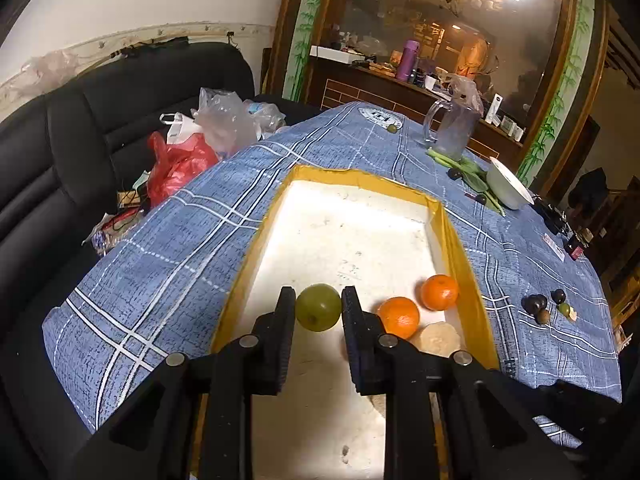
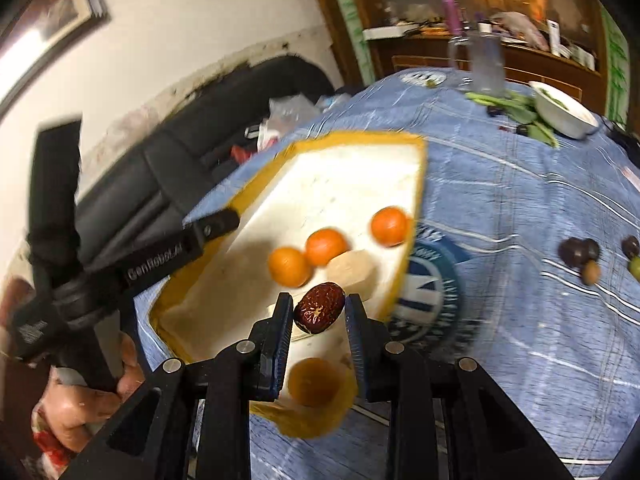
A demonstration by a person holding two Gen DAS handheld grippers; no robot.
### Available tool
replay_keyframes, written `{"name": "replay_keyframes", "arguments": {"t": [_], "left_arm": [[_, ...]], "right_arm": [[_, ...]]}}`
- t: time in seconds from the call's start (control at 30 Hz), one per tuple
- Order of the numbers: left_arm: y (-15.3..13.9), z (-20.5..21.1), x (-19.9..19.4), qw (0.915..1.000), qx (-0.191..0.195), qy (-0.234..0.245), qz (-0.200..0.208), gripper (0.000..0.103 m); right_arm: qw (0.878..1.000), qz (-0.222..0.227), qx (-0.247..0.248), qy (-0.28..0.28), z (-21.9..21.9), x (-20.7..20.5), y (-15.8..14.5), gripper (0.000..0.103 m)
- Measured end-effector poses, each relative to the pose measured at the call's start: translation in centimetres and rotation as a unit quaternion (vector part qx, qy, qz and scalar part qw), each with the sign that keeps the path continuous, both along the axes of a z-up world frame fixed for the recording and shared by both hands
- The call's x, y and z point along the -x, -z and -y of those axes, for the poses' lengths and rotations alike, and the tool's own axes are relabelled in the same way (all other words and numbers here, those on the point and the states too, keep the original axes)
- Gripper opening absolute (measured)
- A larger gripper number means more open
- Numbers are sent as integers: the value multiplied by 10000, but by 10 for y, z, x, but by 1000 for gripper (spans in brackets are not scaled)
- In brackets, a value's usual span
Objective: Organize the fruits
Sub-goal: 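Carry the date and grape over the tray while both tools open to drop them, then move both open tools toward the dark plums and brown fruit on the cloth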
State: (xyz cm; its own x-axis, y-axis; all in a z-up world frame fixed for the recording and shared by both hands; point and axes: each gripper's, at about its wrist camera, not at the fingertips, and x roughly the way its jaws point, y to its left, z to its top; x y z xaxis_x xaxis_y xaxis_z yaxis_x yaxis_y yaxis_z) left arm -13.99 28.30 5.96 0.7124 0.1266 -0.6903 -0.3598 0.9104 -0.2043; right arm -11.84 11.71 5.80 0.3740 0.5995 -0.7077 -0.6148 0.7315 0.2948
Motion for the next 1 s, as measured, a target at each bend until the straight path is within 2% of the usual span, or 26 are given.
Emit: {"name": "replay_keyframes", "arguments": {"t": [0.1,0.17,0.23,0.37,0.57,0.67,1.0], "left_arm": [[1,-3,1,10000,52,-5,-15,25],[-1,-5,5,10000,74,-8,51,47],[-7,-4,6,9999,92,-12,143,55],[-18,6,5,9995,145,145,234,62],[-34,43,6,9978,52,544,388,72],[-39,65,4,9963,-15,761,397,72],[-50,133,3,9889,-248,1419,367,73]], "right_arm": [[9993,205,309,-29,-18,4,7,30],[9989,276,377,-62,-25,6,10,30],[9989,283,362,-100,-27,6,9,31],[9986,452,283,47,-12,14,0,43],[9970,586,25,505,33,21,-18,47],[9954,596,-90,746,55,23,-24,50],[9865,487,-398,1511,135,26,-26,50]]}}
